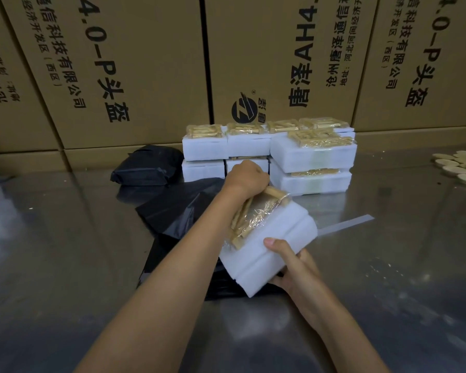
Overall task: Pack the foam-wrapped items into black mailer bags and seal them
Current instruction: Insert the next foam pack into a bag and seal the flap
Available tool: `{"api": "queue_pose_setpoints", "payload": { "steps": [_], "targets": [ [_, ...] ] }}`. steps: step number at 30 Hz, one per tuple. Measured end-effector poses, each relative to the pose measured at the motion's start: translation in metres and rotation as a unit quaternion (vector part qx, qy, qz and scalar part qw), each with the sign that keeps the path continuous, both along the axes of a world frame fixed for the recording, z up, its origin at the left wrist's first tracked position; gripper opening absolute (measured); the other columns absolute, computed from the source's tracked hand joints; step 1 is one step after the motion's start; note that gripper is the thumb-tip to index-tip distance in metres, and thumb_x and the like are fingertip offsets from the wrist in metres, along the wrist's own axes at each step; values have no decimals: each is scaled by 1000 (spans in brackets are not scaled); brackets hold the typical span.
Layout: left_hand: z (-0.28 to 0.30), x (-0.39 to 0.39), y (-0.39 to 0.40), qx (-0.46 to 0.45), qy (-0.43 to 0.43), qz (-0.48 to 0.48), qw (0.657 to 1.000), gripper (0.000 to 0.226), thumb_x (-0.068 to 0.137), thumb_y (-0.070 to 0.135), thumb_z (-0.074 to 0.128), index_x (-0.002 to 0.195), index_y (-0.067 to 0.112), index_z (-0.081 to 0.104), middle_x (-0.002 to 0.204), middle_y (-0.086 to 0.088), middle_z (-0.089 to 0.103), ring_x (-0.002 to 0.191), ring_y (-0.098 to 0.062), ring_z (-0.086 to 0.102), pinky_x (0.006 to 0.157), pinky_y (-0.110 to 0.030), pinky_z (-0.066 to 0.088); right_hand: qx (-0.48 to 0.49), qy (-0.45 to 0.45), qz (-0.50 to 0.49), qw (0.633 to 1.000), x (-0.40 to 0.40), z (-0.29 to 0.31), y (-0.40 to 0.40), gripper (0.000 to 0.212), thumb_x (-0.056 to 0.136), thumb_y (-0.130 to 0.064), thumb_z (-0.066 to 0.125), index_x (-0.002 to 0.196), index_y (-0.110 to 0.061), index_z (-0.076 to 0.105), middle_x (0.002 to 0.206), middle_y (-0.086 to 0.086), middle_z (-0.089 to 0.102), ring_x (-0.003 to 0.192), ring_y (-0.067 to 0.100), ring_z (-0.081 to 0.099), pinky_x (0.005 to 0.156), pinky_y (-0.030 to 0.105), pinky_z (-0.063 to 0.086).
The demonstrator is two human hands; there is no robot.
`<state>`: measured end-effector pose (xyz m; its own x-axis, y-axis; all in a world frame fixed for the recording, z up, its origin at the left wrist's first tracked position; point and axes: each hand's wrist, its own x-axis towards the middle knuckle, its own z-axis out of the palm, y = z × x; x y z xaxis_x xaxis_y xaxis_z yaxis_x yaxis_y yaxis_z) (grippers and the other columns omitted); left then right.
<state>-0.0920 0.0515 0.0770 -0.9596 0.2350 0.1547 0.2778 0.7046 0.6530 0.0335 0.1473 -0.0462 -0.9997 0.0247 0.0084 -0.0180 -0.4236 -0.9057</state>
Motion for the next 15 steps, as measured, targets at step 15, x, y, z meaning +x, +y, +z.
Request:
{"api": "queue_pose_setpoints", "payload": {
  "steps": [15],
  "targets": [
    [-42, 59, -55, 120, 155, 48, 979, 41, 99, 34, 54, 139, 27, 48, 152, 4, 39, 141, -15, 31, 117, -46, 26, -142, -69, 28, 987, -10, 9, -10, 58, 74, -38, 77, 126, -17, 61, 117, 11, 74, 107, 25, 71, 76, 37, 61]
  ]
}}
